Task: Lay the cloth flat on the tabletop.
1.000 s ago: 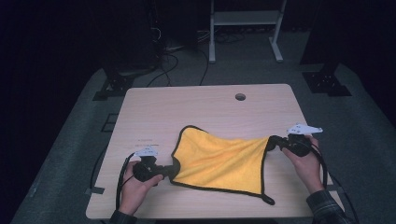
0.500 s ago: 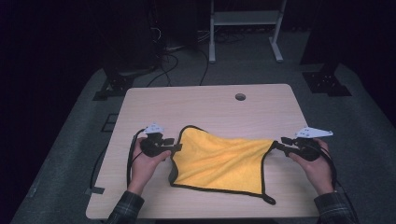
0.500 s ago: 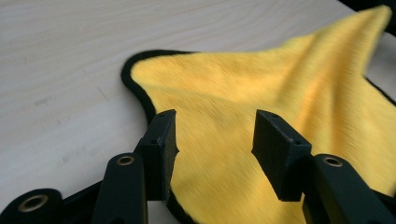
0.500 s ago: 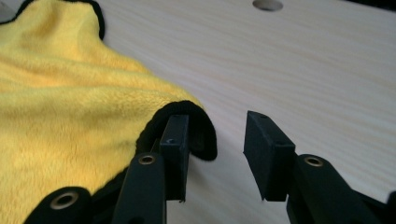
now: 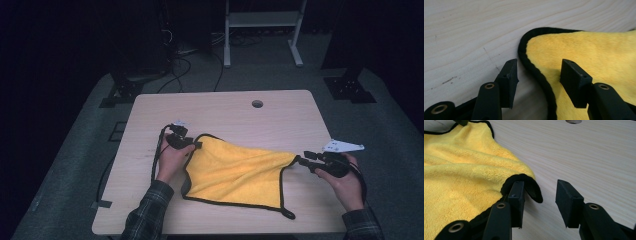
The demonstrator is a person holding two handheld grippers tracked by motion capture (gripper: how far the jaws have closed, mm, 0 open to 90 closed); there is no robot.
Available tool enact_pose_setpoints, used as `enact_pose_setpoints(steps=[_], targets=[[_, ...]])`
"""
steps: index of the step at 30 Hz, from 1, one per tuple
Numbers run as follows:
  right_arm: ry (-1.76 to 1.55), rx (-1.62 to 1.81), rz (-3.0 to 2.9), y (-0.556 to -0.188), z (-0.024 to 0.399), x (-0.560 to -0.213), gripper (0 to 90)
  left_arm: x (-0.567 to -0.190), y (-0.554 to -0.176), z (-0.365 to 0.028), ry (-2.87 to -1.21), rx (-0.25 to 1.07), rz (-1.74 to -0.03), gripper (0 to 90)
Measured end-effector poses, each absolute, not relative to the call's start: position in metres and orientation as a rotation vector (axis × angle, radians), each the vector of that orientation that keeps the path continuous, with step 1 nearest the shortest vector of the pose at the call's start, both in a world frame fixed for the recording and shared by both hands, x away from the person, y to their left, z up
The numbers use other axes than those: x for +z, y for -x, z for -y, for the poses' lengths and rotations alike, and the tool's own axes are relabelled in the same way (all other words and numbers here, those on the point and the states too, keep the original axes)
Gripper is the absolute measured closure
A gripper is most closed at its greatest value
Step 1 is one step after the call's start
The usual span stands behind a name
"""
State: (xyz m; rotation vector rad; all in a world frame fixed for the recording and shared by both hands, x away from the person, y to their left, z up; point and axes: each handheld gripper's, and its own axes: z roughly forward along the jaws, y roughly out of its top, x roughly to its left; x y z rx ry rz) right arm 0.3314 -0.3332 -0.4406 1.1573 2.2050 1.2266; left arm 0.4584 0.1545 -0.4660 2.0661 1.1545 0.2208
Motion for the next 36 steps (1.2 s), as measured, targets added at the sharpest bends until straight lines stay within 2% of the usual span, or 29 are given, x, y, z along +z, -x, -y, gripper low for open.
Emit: enact_pose_setpoints(steps=[3,6,8,17,22,28,33,34,36], targets=[[-1.15,1.231,-2.206,-0.329,0.335,-0.44,57.9,-0.467,-0.46,-0.152,-2.077,0.209,-1.141,60.6],[-1.147,1.24,-2.204,-0.327,0.337,-0.439,57.5,-0.466,-0.453,-0.152,-2.117,0.207,-1.151,82.6],[-1.141,1.25,-2.2,-0.326,0.339,-0.438,57.2,-0.466,-0.448,-0.155,-2.111,0.2,-1.15,86.4],[-1.182,1.307,-2.112,-0.33,0.345,-0.431,57.6,-0.455,-0.419,-0.186,-2.073,0.185,-1.152,85.7],[-1.212,1.25,-2.149,-0.365,0.318,-0.441,57.7,-0.455,-0.415,-0.19,-2.072,0.194,-1.147,82.9],[-1.257,1.199,-2.217,-0.403,0.298,-0.458,58.5,-0.459,-0.419,-0.189,-2.067,0.19,-1.147,84.9],[-1.287,1.13,-2.321,-0.413,0.291,-0.472,63.4,-0.461,-0.42,-0.191,-2.05,0.178,-1.157,85.5],[-1.289,1.113,-2.335,-0.413,0.29,-0.474,66.2,-0.461,-0.42,-0.19,-2.049,0.179,-1.157,85.6],[-1.286,1.125,-2.344,-0.413,0.291,-0.474,77.6,-0.461,-0.421,-0.19,-2.048,0.18,-1.152,86.0]])
